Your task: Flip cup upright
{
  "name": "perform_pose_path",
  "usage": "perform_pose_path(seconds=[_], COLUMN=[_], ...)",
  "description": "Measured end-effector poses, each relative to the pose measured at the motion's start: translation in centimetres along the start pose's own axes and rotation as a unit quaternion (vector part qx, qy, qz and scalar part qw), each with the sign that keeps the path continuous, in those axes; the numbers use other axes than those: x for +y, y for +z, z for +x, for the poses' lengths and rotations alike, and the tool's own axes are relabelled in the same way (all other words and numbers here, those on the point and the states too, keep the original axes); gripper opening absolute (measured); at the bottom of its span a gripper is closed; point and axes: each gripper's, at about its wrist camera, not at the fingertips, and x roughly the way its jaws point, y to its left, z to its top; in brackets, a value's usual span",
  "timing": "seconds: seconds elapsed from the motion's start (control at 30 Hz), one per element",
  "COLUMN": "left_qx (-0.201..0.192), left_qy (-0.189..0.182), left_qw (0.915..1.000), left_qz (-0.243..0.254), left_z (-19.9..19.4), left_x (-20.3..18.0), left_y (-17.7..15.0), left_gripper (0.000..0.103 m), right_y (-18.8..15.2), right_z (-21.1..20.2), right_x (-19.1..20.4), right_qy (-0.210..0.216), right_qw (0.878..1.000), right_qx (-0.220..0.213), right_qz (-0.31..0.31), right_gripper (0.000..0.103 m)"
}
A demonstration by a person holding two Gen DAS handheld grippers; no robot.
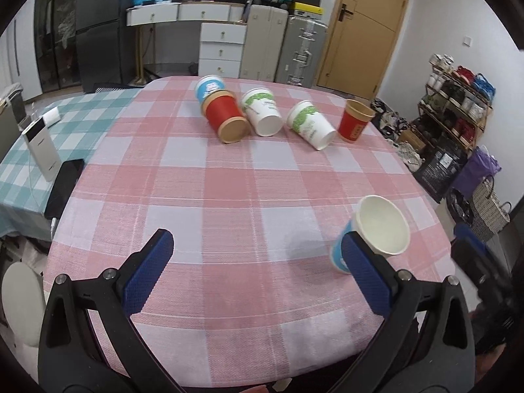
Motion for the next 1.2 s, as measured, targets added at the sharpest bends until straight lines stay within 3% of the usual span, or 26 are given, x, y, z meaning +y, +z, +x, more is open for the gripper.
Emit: perform_pose_path(seconds=[0.5, 1.2], left_qx=[-0.012, -0.018], left_qy=[-0.016, -0.021], left_qw=[0.9992, 0.9986], left_qz=[0.035, 0.045], left_z=[-2.4, -3.4], left_x=[-4.1, -5.3], left_y=[0.3, -0.2], left_gripper=[0.102, 0.102], right_y=[3.1, 2.9], right_z=[-2.6, -3.6], right_x=[0.5, 0.8], right_qy=[-0.016, -0.020], right_qw=[1.000, 0.999], right_qx=[-0.003, -0.008], right_qz=[-0.026, -0.036], right_gripper=[0.103, 0.103])
